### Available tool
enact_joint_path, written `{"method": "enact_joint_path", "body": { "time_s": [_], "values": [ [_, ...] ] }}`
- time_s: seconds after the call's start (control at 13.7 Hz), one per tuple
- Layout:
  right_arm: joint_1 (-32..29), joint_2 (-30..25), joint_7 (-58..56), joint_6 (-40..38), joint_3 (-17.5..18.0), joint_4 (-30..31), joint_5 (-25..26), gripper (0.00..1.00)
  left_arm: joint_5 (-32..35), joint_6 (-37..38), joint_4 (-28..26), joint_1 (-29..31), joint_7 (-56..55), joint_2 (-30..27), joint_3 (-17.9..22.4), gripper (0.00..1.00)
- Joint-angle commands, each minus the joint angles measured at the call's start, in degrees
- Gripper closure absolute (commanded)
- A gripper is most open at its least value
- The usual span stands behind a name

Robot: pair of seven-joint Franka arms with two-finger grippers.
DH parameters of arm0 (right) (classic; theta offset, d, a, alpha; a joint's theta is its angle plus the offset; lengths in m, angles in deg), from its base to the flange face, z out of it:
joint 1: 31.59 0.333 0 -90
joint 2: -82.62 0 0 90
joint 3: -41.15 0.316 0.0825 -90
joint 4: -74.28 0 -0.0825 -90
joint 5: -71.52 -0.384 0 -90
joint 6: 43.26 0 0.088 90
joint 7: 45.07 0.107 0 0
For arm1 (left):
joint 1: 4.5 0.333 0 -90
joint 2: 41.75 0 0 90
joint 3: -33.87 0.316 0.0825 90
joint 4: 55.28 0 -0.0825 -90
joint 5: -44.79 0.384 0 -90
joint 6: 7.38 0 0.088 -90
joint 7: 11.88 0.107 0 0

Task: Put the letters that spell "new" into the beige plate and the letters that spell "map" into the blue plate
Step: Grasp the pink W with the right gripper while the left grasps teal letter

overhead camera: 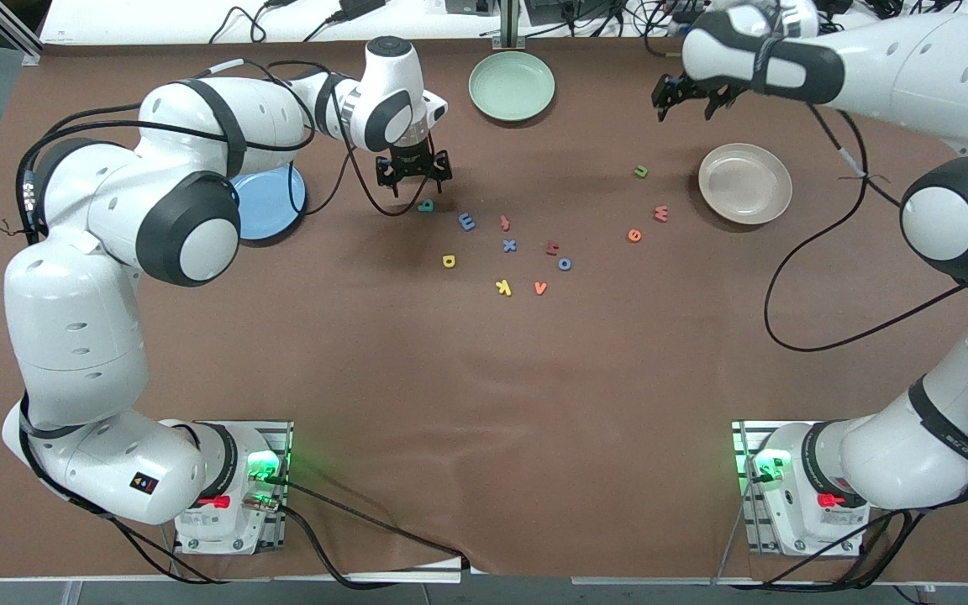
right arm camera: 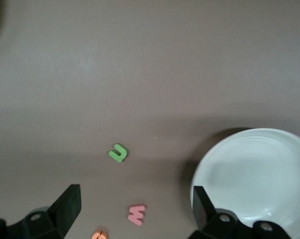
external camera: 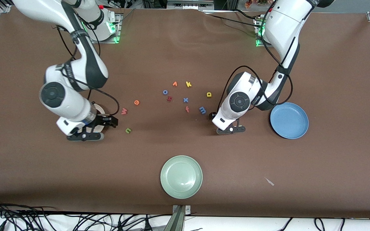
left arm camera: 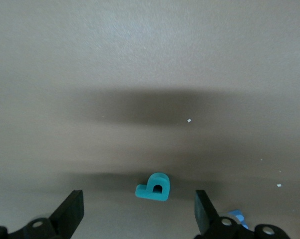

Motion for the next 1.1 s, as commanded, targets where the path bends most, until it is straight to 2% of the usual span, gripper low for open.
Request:
{"method": "enact_joint_path", "body": {
  "time_s": [0.0,0.15,0.29,0.66,1.02],
  "values": [
    [2.1,-0.4,3.6,7.7,-0.3,7.5,-0.6,0.00,-1.3,-0.3,0.8,-0.4,-0.8,0.9,-0.4,0.11],
    [2.7,-0.4,5.3,12.2,-0.3,11.9,-0.6,0.01,-1.3,-0.3,0.7,-0.8,-0.9,1.4,-0.6,0.19],
    [2.7,-0.5,5.4,13.1,-0.3,14.2,-0.6,0.01,-1.3,-0.3,0.7,-1.1,-1.6,2.1,-0.6,0.27],
    [2.6,-1.5,5.5,13.8,-0.3,19.7,-0.8,0.01,-1.3,-0.4,0.9,-1.3,-1.6,2.9,-0.6,0.35],
    [2.6,-1.1,5.5,18.4,-0.3,23.1,-0.8,0.02,-1.2,-1.3,1.0,-1.3,-1.6,3.5,-0.6,0.45]
  ]
}}
